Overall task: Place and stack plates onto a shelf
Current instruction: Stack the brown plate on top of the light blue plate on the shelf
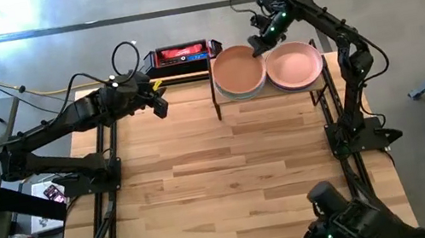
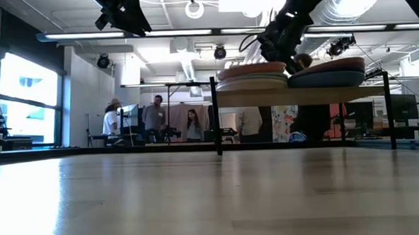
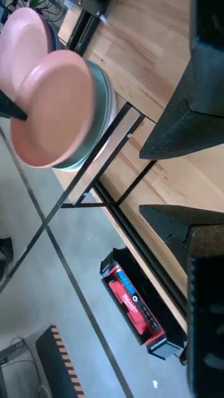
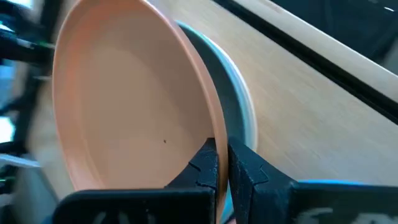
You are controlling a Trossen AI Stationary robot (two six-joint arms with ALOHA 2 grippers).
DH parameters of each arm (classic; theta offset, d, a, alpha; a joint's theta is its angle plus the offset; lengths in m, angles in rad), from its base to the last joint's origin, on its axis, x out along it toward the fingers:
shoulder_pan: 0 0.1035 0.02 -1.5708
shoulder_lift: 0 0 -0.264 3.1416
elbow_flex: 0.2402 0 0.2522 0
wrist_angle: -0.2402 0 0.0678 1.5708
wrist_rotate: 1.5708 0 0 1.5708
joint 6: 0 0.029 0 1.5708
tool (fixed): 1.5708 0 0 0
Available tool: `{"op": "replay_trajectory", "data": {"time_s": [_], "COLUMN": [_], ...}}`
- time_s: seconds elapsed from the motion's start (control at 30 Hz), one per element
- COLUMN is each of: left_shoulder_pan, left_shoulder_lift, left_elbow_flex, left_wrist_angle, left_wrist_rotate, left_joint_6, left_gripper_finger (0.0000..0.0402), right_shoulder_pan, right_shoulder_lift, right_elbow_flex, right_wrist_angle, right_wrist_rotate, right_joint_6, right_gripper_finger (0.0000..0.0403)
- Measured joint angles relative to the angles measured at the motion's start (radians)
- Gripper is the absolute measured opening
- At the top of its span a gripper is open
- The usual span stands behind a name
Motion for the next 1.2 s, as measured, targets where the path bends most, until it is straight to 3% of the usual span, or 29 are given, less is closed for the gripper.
{"op": "replay_trajectory", "data": {"time_s": [0.37, 0.9, 1.2], "left_shoulder_pan": [0.000, 0.000, 0.000], "left_shoulder_lift": [0.000, 0.000, 0.000], "left_elbow_flex": [0.000, 0.000, 0.000], "left_wrist_angle": [0.000, 0.000, 0.000], "left_wrist_rotate": [-0.003, -0.003, -0.014], "left_joint_6": [0.000, -0.044, -0.044], "left_gripper_finger": [0.0117, 0.0117, 0.0117], "right_shoulder_pan": [0.048, 0.051, 0.082], "right_shoulder_lift": [0.000, 0.000, 0.000], "right_elbow_flex": [0.000, 0.000, 0.000], "right_wrist_angle": [-0.022, 0.004, 0.021], "right_wrist_rotate": [0.120, 0.138, 0.143], "right_joint_6": [0.004, 0.006, -0.001], "right_gripper_finger": [0.0000, 0.0001, 0.0075]}}
